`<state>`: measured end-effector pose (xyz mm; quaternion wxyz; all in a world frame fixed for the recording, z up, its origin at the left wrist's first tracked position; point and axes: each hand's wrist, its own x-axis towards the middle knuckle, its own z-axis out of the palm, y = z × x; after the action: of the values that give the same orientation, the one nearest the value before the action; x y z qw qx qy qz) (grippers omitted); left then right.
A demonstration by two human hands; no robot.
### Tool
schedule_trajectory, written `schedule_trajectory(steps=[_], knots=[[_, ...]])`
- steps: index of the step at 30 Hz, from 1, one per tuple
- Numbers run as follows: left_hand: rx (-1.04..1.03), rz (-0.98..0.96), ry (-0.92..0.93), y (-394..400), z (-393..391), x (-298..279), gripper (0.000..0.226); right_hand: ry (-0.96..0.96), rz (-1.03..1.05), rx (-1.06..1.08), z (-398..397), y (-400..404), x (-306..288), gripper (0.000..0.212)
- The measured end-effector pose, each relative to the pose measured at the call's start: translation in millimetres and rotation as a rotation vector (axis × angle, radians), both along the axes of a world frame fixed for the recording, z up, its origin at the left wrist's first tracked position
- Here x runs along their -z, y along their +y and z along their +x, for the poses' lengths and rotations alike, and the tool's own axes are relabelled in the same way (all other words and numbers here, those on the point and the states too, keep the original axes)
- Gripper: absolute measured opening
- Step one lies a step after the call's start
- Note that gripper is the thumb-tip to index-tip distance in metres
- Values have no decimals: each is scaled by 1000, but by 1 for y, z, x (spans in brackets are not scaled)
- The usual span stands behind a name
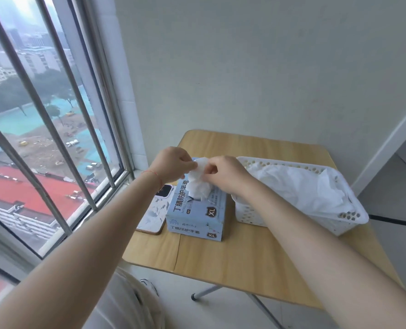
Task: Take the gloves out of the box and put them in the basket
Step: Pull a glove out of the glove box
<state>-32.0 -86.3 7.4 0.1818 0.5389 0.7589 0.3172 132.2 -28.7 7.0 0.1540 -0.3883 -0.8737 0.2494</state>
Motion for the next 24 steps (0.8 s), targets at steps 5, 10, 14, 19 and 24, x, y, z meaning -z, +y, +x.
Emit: schedule_trajectory(steps=[5, 10, 14, 19, 24], knots=[[-18, 118, -58, 0, -1, -11, 19, 75, 29, 43, 3, 1, -11, 11], [30, 117, -93, -3, 5, -20, 15, 138, 64, 109, 3, 0, -19, 6], [186, 32, -110, -12, 7, -14, 58, 151, 60, 140, 2, -3, -21, 15], [221, -24, -2, -16, 7, 1, 112, 183, 130, 132, -3, -5, -30, 11], [186, -119, 61, -20, 6, 21, 134, 244, 195, 170, -5, -5, -42, 15]])
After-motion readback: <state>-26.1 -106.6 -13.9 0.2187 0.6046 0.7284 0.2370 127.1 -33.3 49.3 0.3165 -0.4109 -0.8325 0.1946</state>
